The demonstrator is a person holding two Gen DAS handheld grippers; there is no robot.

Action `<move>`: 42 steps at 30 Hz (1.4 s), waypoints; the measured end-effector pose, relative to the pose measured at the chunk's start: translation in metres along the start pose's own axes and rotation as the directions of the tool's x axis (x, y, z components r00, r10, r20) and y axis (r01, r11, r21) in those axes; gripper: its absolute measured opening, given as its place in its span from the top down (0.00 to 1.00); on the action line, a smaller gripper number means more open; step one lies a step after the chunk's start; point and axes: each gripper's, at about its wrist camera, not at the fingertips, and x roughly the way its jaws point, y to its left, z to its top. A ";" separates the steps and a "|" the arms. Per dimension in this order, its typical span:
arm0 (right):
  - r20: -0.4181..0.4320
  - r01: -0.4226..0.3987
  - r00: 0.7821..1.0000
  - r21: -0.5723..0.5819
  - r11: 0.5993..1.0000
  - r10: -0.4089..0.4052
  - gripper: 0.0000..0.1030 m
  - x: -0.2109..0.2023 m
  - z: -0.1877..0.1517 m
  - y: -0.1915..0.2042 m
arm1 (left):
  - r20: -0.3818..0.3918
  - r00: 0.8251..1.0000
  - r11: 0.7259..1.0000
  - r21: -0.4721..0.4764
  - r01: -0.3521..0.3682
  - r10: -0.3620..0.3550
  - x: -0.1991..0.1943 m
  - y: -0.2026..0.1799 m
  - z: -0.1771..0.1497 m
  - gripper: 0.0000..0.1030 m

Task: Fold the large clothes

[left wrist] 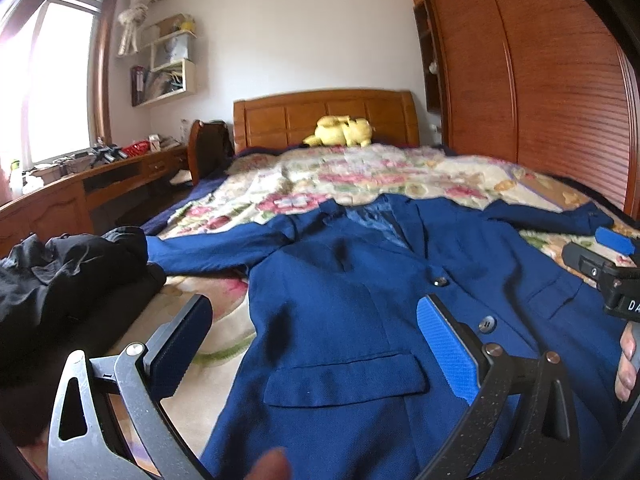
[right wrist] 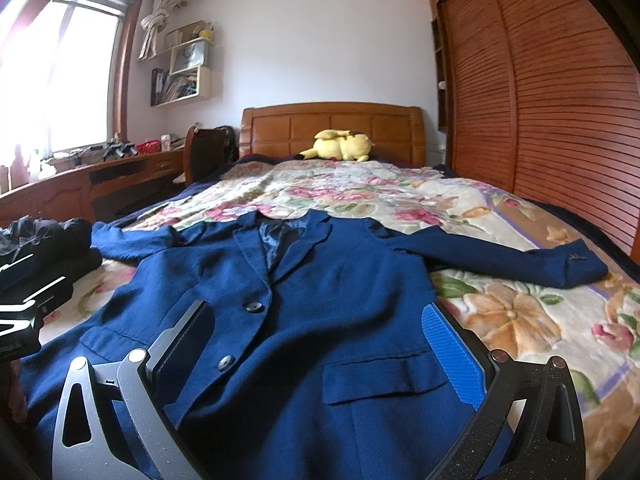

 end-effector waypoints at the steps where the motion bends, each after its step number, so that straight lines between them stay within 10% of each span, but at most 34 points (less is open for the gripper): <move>1: -0.003 -0.004 1.000 0.001 1.000 0.004 0.00 0.001 0.001 0.000 | -0.009 1.000 1.000 0.010 -0.004 0.004 0.003 0.000 0.004 0.00; 20: -0.093 -0.148 0.985 -0.044 0.988 0.143 0.00 0.057 0.062 0.027 | -0.241 0.969 0.997 0.076 -0.030 0.047 0.080 0.088 0.044 0.01; 42: -0.241 -0.250 0.948 -0.156 0.956 0.209 0.00 0.148 0.079 0.045 | -0.518 0.846 0.989 0.132 -0.067 0.127 0.232 0.129 0.034 0.21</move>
